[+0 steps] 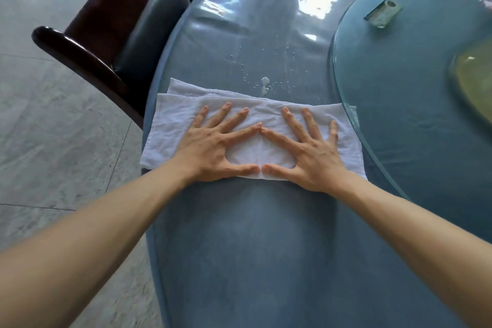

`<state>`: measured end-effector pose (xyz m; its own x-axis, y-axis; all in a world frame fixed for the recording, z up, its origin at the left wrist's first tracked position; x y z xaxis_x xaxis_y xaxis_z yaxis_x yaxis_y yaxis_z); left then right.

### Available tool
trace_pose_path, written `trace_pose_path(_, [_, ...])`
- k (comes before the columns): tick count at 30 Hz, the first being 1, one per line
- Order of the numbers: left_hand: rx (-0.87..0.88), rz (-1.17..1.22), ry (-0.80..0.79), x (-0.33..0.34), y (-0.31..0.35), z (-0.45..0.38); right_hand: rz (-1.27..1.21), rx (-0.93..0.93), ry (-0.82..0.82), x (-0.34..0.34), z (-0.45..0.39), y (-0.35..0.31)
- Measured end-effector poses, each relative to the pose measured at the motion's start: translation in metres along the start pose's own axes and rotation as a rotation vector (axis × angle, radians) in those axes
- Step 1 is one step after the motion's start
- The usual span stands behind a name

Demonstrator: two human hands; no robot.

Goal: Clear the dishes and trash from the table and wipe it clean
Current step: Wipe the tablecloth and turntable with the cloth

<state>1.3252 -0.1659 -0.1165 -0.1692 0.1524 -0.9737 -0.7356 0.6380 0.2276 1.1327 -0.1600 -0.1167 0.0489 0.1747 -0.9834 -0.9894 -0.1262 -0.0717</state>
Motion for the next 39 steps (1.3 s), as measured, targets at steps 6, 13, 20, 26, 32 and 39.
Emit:
trace_pose_path(6, [0.076,-0.005,-0.061,-0.017,-0.067,-0.059,-0.008,0.065,-0.011,-0.008,-0.076,-0.003])
trace_pose_path(13, [0.115,-0.006,-0.09,-0.035,-0.152,-0.141,-0.022,0.12,-0.02,-0.029,-0.183,-0.002])
trace_pose_path(20, [0.178,0.012,-0.087,-0.048,-0.21,-0.209,-0.022,0.153,-0.032,-0.041,-0.262,0.006])
trace_pose_path(26, [0.23,0.022,-0.078,-0.053,-0.224,-0.229,-0.009,0.183,-0.02,-0.045,-0.28,0.009])
trace_pose_path(32, [0.253,0.049,-0.093,-0.052,-0.228,-0.235,0.033,0.159,0.011,-0.045,-0.283,0.007])
trace_pose_path(39, [0.358,0.066,-0.096,-0.056,-0.244,-0.266,0.02,0.254,0.033,-0.05,-0.299,0.01])
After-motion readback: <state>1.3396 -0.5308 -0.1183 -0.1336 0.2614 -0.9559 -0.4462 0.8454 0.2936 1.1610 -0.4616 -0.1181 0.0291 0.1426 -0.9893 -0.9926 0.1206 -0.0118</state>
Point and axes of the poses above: each hand's wrist, its own z-axis away from the middle knuckle, its own x-axis out of the palm, y = z × x, the point moved 8 cm from there along -z, towards the middle knuckle, and after that the axes turned 13 degrees about x, right-handed, at the moved point
